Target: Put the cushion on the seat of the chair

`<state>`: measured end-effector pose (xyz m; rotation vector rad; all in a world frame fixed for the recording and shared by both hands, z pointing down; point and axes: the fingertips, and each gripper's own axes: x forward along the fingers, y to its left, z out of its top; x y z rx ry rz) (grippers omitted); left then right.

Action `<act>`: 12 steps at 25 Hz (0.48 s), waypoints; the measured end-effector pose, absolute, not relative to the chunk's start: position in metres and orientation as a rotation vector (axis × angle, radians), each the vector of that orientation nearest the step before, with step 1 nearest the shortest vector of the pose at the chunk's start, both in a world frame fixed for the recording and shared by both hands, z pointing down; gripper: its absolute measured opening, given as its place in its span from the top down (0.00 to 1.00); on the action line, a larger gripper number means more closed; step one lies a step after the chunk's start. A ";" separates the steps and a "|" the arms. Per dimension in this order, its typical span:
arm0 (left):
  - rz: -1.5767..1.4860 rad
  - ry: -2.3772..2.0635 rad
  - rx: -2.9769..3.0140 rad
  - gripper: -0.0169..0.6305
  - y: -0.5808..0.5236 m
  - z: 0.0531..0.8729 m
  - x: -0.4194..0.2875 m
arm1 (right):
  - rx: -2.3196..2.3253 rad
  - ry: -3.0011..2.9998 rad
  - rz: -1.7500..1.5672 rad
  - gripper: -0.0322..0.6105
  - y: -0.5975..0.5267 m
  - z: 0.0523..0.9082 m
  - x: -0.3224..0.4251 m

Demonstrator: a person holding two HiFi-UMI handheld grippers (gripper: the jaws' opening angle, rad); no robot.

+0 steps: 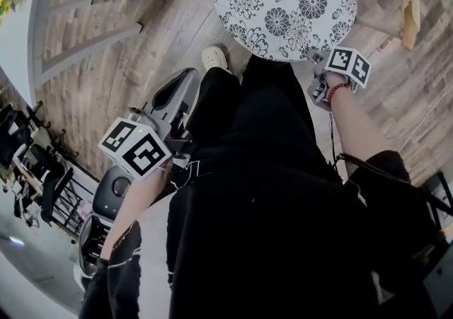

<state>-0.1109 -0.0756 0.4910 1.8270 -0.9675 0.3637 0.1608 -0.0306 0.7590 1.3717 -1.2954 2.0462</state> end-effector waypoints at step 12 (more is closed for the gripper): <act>0.347 -0.923 1.836 0.95 -0.079 0.496 -0.107 | 1.480 -1.245 2.012 0.89 -0.028 0.761 0.163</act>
